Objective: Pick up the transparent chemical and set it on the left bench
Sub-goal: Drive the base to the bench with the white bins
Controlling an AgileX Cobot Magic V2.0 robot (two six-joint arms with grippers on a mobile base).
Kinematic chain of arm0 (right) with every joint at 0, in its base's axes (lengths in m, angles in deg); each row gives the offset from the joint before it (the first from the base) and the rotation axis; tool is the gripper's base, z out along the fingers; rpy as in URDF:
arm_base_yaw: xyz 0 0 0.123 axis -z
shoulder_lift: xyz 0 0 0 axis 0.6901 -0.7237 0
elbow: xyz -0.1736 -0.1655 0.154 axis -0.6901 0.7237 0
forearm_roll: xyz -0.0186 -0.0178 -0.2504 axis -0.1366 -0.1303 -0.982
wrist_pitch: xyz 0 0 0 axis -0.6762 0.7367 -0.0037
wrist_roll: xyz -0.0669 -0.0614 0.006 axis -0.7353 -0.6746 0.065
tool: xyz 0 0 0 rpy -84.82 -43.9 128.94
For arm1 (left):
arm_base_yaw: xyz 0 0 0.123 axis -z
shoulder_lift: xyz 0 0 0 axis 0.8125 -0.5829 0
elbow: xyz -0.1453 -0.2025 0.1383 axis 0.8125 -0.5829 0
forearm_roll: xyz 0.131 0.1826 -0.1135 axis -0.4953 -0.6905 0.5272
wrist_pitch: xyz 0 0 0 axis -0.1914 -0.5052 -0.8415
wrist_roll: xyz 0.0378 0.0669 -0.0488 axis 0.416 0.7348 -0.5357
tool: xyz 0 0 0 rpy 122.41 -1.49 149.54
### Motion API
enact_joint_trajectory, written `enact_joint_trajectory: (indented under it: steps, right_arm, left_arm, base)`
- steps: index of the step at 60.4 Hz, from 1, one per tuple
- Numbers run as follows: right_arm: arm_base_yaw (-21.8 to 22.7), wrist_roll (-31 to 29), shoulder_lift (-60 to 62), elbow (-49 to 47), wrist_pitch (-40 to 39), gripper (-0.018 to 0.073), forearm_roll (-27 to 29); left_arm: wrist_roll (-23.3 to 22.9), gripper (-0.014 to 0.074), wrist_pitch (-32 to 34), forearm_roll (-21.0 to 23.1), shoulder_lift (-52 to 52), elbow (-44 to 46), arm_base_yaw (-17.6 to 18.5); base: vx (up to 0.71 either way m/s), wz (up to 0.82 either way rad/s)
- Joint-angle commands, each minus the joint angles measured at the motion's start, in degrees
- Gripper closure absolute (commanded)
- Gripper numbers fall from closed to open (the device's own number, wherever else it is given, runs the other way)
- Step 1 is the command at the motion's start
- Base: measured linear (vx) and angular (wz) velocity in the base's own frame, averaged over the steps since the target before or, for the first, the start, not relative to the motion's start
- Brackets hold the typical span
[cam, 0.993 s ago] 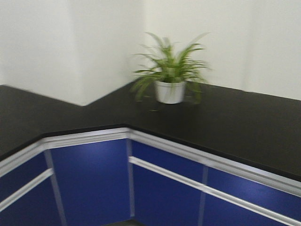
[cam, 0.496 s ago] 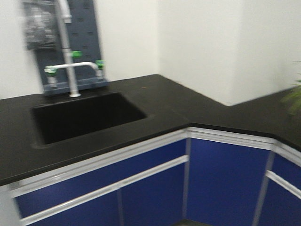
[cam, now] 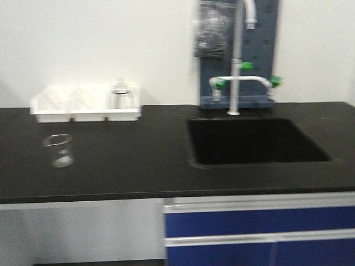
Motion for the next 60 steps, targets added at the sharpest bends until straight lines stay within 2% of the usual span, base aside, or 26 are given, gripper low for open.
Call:
enact_joint_trajectory:
  steps: [1,32,60]
  right_arm:
    - [0.3,0.07,-0.16,-1.64,-3.04,0.0421,0.55]
    - [0.3,0.07,-0.16,-1.64,-3.04,0.0421,0.55]
    - [0.3,0.07,-0.16,-1.64,-3.04,0.0421,0.55]
  left_arm:
    - [-0.45,0.06,4.49,0.04,1.1,-0.93,0.1]
    - [-0.45,0.06,4.49,0.04,1.1,-0.93,0.1]
    - [-0.45,0.06,4.49,0.04,1.1,-0.93,0.1]
  base:
    - [0.12,0.85]
    - [0.17,0.64]
    - [0.32,0.14]
